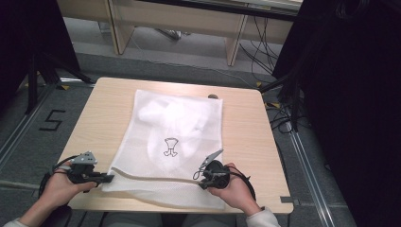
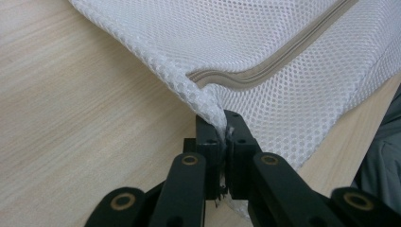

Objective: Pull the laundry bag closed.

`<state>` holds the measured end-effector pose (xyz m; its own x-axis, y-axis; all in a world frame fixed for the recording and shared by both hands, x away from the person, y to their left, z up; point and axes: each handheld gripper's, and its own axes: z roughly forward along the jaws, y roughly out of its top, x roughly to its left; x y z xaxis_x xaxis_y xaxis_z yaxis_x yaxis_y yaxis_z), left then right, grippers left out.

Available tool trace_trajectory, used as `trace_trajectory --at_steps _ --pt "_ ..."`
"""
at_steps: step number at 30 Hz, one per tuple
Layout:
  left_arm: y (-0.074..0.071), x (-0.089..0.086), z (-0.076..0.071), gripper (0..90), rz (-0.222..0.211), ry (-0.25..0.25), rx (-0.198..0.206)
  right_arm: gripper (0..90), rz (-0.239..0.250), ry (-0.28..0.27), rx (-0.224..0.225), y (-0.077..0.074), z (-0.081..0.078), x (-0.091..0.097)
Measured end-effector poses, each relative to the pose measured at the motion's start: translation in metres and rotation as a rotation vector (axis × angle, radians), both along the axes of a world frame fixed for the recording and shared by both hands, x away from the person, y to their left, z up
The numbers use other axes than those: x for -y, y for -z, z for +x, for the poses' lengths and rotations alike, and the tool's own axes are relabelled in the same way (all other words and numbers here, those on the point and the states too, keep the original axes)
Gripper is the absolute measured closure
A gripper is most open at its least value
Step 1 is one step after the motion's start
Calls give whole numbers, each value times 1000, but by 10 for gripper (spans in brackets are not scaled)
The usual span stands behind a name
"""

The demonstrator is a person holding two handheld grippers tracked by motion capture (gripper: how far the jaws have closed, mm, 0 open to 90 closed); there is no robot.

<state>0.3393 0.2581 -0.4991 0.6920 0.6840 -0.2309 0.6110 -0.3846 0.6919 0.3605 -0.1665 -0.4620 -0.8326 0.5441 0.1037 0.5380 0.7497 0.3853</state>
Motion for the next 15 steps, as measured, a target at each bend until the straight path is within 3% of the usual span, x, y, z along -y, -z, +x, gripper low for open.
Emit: trace_trajectory --at_steps 5,8,15 --pt "0 0 0 857 1 0 1 820 -6 1 5 -1 0 1" --pt "0 -1 0 857 1 4 -21 820 -8 -8 23 0 1 2" --pt "0 0 0 857 -2 -7 -8 820 -6 -1 22 0 0 5"
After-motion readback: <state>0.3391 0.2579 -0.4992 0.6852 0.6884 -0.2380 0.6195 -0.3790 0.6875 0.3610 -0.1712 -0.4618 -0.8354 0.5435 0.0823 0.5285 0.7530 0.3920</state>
